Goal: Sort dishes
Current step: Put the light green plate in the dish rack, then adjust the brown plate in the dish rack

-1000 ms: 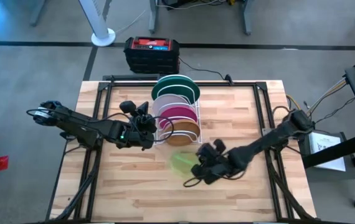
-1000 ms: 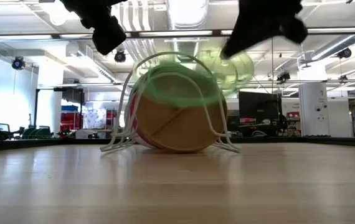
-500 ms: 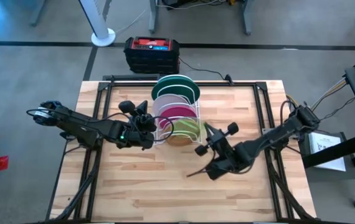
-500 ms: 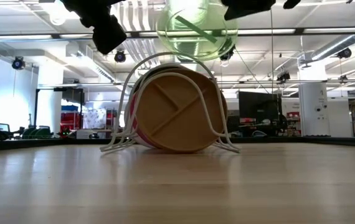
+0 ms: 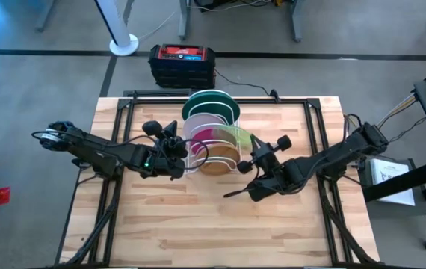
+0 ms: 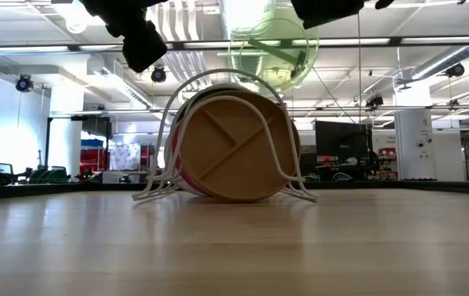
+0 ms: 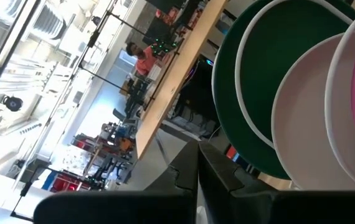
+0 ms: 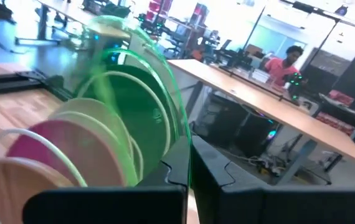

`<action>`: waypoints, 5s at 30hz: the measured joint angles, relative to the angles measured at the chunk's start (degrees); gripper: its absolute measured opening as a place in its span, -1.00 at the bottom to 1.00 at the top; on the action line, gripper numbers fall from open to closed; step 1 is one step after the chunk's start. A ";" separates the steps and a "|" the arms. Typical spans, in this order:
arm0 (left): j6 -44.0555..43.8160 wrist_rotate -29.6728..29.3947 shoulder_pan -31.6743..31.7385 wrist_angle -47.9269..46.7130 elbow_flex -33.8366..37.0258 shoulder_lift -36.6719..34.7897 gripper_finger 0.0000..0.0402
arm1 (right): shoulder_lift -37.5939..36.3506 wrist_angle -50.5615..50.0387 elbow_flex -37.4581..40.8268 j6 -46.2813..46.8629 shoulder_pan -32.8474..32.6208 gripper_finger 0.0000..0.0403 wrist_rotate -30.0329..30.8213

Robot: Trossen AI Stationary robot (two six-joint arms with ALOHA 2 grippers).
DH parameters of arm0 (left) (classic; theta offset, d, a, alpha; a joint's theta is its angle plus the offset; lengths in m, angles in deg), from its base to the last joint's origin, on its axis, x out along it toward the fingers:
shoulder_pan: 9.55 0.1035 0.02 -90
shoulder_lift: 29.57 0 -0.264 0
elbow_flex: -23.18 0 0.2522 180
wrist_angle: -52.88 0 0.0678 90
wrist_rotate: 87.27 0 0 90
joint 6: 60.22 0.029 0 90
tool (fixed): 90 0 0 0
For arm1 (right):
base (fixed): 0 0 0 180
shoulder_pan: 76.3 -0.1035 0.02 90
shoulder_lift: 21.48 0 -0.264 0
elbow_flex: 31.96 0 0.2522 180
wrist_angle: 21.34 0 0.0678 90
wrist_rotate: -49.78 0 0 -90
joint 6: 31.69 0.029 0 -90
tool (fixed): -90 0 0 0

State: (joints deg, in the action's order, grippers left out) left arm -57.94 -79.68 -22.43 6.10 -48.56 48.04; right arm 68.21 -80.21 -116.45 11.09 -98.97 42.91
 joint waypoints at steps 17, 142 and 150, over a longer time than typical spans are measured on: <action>-0.04 0.83 0.31 0.02 0.02 0.00 -1.00 | -4.42 0.35 5.02 2.44 -0.86 -1.00 3.10; -0.46 0.94 1.16 0.04 0.37 0.00 -1.00 | 12.78 32.54 8.47 -17.22 2.98 -0.65 -18.96; -0.38 0.94 1.18 0.02 0.37 0.00 -1.00 | 8.07 31.77 8.09 -11.73 -2.43 -0.74 -22.15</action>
State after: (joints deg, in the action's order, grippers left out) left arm -58.31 -78.74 -21.25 6.13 -48.18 48.04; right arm 76.28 -48.44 -108.36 -0.64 -101.40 20.76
